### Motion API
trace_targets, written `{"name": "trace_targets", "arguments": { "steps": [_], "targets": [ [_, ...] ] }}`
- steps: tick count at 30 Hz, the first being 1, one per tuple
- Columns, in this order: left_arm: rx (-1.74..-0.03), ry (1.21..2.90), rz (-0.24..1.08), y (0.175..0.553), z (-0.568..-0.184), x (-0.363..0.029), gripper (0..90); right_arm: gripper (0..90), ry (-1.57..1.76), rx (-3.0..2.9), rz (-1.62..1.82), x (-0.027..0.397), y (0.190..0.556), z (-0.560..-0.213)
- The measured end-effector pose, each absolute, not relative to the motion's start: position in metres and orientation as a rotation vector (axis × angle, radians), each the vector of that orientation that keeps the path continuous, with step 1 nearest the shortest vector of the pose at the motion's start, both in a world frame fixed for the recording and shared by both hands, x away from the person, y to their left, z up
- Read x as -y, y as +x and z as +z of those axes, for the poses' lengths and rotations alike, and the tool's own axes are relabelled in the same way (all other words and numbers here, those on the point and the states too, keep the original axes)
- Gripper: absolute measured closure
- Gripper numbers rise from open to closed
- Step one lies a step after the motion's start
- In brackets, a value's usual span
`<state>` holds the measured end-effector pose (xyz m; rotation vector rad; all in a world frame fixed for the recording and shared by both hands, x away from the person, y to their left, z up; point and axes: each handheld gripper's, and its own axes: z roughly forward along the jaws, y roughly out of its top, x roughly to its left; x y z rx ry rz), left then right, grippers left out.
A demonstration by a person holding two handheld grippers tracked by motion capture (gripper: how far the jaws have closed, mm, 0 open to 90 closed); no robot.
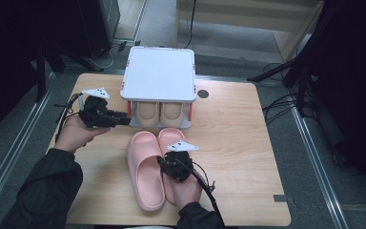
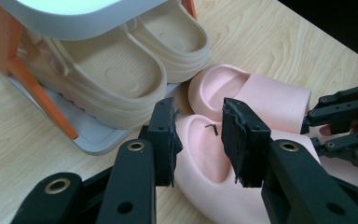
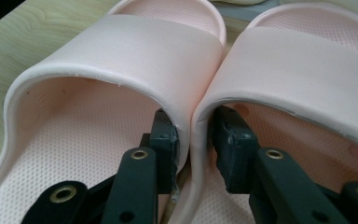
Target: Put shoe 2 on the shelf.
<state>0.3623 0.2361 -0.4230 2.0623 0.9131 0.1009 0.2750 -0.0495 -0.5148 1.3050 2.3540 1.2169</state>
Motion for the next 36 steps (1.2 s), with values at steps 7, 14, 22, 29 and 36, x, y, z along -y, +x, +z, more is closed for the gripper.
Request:
{"name": "trace_targets", "arguments": {
  "steps": [7,14,22,29,36],
  "targets": [
    [-0.916,2.059,0.103,0.362,-0.423,-0.237,64.6,75.3,1.252,-2.381,1.189,0.057,0.273,-0.511],
    [-0.919,2.052,0.104,0.361,-0.423,-0.238,64.5,78.7,1.185,-2.409,1.202,0.072,0.271,-0.508],
    [-0.929,2.046,0.111,0.36,-0.424,-0.242,64.4,78.8,1.13,-2.443,1.269,0.082,0.268,-0.497],
    [-0.939,2.045,0.108,0.359,-0.427,-0.245,63.2,78.6,1.021,-2.496,1.295,0.088,0.27,-0.483],
    [-0.958,2.041,0.102,0.358,-0.43,-0.249,61.8,78.6,0.906,-2.571,1.365,0.097,0.277,-0.463]
  ]
}}
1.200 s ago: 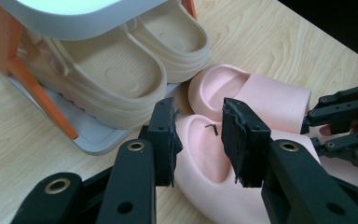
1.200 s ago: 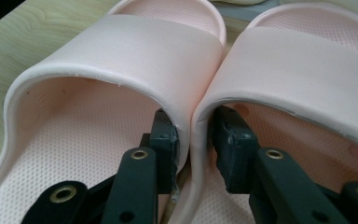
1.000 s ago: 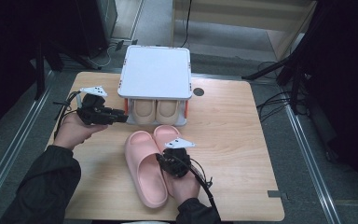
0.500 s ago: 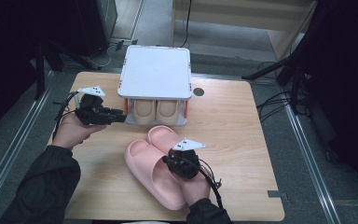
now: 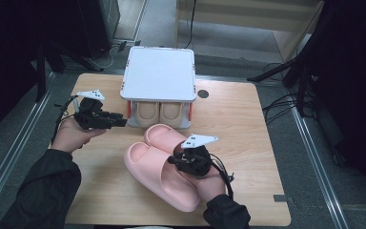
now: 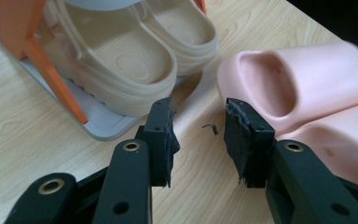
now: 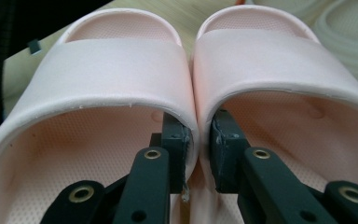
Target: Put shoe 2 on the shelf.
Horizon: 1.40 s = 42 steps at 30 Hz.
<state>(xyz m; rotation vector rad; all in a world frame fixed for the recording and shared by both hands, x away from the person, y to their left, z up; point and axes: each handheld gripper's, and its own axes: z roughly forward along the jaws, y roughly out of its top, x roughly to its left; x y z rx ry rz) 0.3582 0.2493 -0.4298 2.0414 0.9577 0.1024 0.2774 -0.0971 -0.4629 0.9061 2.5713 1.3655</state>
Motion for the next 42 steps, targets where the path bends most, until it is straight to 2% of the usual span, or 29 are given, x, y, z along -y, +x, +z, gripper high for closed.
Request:
{"name": "trace_targets", "arguments": {
  "steps": [14,22,34,42],
  "targets": [
    [-1.012,2.028,0.14,0.346,-0.444,-0.268,48.4,78.3,0.543,-2.75,1.496,0.099,0.289,-0.401],
    [-1.02,2.023,0.14,0.336,-0.449,-0.276,45.0,78.1,0.438,-2.776,1.535,0.094,0.3,-0.362],
    [-1.066,2.012,0.157,0.321,-0.455,-0.288,44.0,78.2,0.469,-2.736,1.423,0.089,0.326,-0.308],
    [-1.091,1.99,0.169,0.311,-0.457,-0.293,44.2,78.1,0.703,-2.632,1.32,0.078,0.363,-0.278]
  ]
}}
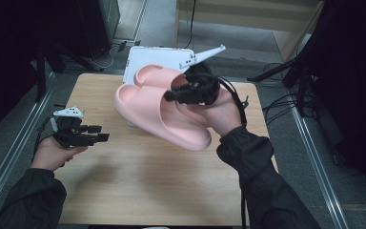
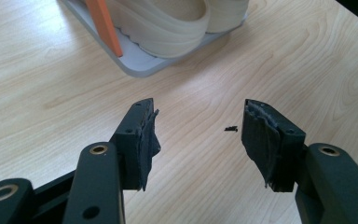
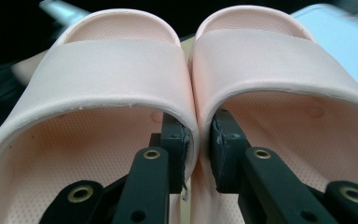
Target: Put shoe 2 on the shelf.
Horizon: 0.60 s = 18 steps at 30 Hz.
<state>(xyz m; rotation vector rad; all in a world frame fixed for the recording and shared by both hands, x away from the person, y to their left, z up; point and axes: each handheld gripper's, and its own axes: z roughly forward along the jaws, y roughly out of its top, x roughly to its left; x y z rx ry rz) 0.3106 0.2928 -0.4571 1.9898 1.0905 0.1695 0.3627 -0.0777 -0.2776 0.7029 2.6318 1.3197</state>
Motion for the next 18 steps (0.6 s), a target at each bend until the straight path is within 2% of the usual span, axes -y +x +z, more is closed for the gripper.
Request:
{"name": "trace_targets", "arguments": {
  "steps": [8,18],
  "targets": [
    [-1.091,1.995,0.169,0.306,-0.46,-0.294,44.5,78.0,0.907,-2.414,1.218,0.059,0.403,-0.264],
    [-1.06,1.999,0.146,0.31,-0.462,-0.289,45.0,78.0,1.13,-2.222,1.085,0.027,0.457,-0.276]
  ]
}}
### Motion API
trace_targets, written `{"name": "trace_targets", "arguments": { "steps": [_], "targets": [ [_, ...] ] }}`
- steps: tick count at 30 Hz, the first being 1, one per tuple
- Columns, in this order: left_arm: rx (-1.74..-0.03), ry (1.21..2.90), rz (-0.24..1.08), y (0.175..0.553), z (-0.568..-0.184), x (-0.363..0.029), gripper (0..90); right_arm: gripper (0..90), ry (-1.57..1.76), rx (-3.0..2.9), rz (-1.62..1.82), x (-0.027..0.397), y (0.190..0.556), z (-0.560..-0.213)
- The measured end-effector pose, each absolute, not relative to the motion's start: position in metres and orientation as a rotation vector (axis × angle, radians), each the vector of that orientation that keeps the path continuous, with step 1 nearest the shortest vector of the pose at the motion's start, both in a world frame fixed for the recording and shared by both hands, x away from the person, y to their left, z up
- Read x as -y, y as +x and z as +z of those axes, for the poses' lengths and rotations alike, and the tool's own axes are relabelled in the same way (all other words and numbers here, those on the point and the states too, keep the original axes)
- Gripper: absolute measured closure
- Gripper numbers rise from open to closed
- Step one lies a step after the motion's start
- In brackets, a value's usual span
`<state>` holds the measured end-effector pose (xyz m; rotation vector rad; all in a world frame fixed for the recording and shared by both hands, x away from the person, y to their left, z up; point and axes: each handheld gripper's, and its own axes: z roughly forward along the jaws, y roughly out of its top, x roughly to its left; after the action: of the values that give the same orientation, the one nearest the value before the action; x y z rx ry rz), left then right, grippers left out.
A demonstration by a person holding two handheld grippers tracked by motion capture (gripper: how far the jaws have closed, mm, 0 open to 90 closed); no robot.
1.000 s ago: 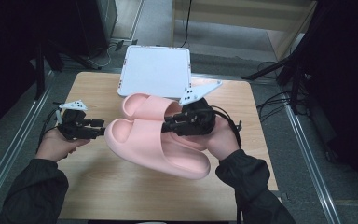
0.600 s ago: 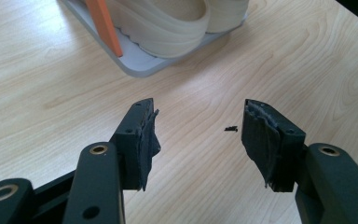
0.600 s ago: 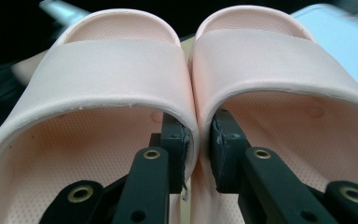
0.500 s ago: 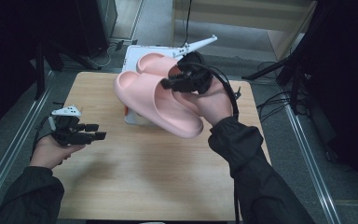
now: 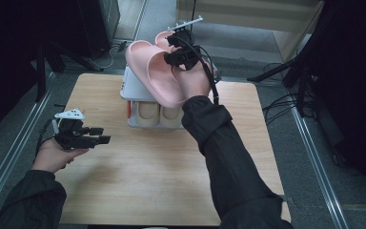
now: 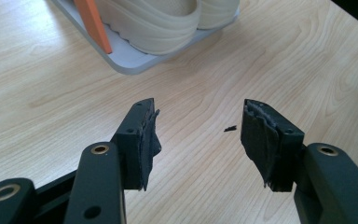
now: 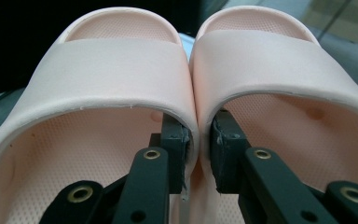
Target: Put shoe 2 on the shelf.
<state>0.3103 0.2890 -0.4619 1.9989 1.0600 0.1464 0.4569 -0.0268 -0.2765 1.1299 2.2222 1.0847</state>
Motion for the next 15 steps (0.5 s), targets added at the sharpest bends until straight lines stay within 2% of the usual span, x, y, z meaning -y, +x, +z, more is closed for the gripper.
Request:
{"name": "trace_targets", "arguments": {
  "steps": [9,15],
  "targets": [
    [-1.041,1.984,0.12,0.313,-0.462,-0.289,45.1,78.0,1.358,-2.054,0.995,-0.004,0.491,-0.29],
    [-1.039,1.999,0.114,0.316,-0.465,-0.287,45.4,77.9,1.465,-1.95,0.945,-0.021,0.498,-0.302]
  ]
}}
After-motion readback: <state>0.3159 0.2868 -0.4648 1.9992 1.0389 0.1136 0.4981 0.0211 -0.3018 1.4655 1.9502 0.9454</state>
